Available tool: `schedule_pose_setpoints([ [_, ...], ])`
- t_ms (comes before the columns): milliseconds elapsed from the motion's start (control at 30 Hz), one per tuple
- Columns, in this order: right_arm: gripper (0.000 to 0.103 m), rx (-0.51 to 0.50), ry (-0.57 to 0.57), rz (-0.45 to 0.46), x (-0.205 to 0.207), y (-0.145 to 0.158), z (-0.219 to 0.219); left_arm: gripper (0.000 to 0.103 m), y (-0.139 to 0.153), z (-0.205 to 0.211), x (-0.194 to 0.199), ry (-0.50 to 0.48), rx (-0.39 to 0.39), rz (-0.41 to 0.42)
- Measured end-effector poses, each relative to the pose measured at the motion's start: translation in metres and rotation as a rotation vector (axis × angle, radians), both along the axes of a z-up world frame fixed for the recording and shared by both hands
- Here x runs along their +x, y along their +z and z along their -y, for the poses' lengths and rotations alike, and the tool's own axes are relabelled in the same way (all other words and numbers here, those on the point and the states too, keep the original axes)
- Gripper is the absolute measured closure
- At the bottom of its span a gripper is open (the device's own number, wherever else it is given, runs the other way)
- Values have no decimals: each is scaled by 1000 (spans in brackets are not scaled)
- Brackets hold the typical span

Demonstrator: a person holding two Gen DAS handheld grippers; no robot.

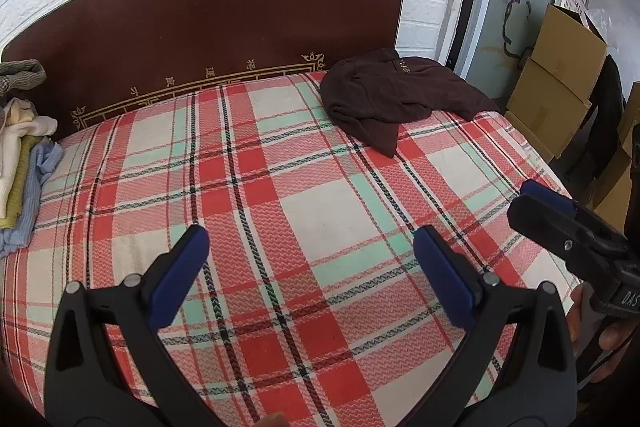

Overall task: Fold clothes
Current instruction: 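Move both grippers toward the crumpled dark brown sweatshirt on the bed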

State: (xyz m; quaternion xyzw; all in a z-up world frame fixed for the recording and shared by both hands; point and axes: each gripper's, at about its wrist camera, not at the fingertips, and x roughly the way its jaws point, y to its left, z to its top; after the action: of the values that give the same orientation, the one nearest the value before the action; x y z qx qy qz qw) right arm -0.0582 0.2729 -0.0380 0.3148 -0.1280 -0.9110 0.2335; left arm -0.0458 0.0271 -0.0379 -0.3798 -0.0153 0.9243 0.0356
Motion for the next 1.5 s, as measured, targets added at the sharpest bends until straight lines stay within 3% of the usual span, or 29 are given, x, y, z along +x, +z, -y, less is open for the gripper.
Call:
schedule_pose_setpoints([
  [867, 9, 28, -18, -6, -16, 1, -9, 1, 1, -19, -25, -19, -66, -25],
  [1500, 9, 38, -20, 18, -31, -9, -11, 1, -10, -21, -46, -11, -56, -8],
])
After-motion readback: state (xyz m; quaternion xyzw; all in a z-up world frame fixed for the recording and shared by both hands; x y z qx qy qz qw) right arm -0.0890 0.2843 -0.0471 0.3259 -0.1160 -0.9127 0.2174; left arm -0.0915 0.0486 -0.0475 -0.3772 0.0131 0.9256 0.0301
